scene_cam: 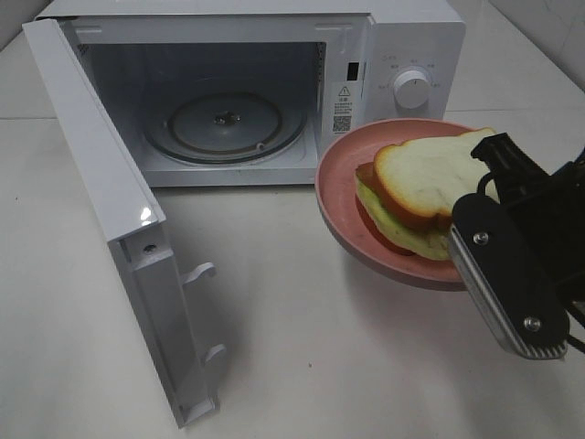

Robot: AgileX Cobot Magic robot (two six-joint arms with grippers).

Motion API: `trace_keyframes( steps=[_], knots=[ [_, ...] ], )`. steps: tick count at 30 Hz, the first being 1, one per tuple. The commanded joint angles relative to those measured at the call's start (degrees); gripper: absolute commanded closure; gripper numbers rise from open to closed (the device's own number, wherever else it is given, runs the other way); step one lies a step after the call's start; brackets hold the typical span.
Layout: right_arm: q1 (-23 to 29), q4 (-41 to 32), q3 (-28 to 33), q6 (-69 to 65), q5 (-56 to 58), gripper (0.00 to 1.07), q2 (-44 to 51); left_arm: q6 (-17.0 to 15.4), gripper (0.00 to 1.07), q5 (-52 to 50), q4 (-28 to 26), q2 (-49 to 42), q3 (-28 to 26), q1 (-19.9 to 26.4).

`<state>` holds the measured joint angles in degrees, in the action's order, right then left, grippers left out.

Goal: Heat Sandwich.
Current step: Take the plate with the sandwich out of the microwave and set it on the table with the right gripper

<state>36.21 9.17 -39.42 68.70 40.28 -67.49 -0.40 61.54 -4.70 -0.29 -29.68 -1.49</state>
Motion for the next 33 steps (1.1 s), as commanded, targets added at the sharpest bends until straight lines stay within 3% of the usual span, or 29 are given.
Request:
trace_keyframes(
  steps=[1, 17, 33],
  knots=[
    [-0.1, 3.0, 0.6, -4.4, 0.9, 1.07, 1.7, -0.1, 0.09, -0.2, -0.3, -0.9, 0.1, 0.2],
    [-0.1, 14.4, 0.7, -33.1, 8.1, 1.07, 2.2, -0.1, 0.09, -0.2, -0.3, -0.9, 0.1, 0.2],
    [-0.1, 14.8, 0.7, -53.0, 14.4, 1.07, 2.2, -0.1, 0.09, -0.2, -0.3, -0.9, 0.1, 0.2]
  ],
)
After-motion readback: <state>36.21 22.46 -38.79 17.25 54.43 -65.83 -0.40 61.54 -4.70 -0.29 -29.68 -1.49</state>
